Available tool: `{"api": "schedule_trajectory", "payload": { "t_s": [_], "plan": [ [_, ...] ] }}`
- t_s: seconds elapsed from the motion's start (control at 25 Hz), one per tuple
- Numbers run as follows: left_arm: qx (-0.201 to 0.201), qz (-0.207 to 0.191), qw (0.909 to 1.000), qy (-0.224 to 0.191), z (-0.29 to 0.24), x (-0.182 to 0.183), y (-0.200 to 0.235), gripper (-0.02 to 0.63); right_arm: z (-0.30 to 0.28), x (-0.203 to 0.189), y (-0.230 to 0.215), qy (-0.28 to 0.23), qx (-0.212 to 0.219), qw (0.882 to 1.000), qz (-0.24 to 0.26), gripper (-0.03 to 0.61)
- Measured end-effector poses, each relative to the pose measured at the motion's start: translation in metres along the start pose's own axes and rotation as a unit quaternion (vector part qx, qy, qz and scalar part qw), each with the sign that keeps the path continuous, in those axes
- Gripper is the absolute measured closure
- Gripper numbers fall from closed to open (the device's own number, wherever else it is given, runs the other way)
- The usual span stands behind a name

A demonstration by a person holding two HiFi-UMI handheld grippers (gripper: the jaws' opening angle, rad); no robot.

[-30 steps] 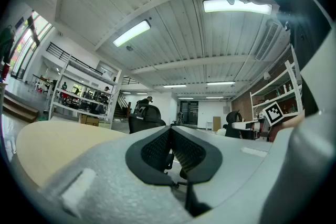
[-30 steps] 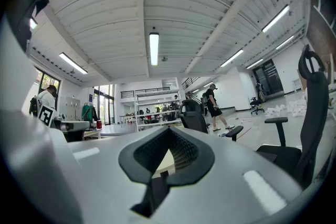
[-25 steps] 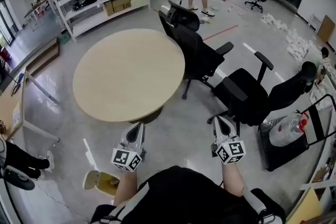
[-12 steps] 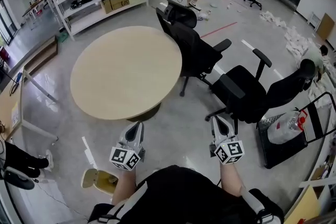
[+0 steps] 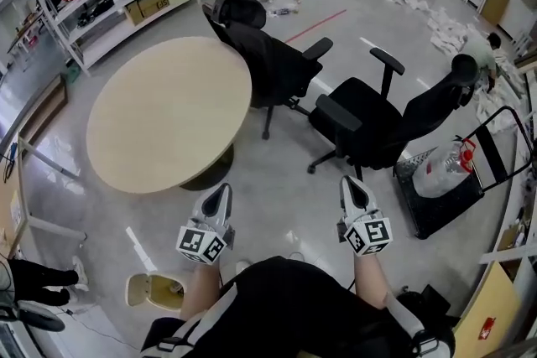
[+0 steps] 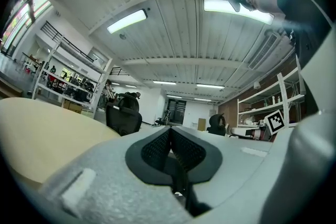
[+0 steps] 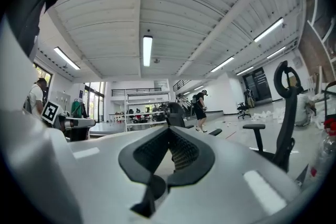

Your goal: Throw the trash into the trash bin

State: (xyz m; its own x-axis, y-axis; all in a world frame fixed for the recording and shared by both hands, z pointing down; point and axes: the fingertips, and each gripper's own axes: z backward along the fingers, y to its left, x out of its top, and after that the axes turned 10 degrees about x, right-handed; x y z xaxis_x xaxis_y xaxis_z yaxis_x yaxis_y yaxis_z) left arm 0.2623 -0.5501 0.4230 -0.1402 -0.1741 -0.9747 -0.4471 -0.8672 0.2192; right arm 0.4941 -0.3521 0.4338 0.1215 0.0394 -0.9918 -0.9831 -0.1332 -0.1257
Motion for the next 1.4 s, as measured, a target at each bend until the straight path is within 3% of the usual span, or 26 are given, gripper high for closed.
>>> {"api": "schedule_trajectory", "payload": {
  "t_s": [0.36, 0.68, 1.08, 1.4],
  "plan": [
    [-0.051, 0.007, 0.9986, 0.012, -0.031, -0.027, -0.069, 0.614, 0.079, -0.007, -0.053, 0.000, -0.057, 0.998, -0.002, 0.574],
    [-0.106, 0.010, 0.9938, 0.031, -0.039, -0.041, -0.120, 0.614, 0.133, -0.017, -0.073, -0.007, -0.110, 0.994, -0.018, 0.574],
    [-0.162, -0.003, 0.9864, 0.028, -0.032, -0.023, -0.122, 0.614, 0.151, -0.001, -0.041, -0.027, -0.156, 0.987, -0.020, 0.574],
    [-0.212, 0.005, 0.9767, 0.031, -0.026, -0.023, -0.126, 0.614, 0.181, 0.000, -0.016, -0.039, -0.216, 0.975, -0.021, 0.574]
  ]
}}
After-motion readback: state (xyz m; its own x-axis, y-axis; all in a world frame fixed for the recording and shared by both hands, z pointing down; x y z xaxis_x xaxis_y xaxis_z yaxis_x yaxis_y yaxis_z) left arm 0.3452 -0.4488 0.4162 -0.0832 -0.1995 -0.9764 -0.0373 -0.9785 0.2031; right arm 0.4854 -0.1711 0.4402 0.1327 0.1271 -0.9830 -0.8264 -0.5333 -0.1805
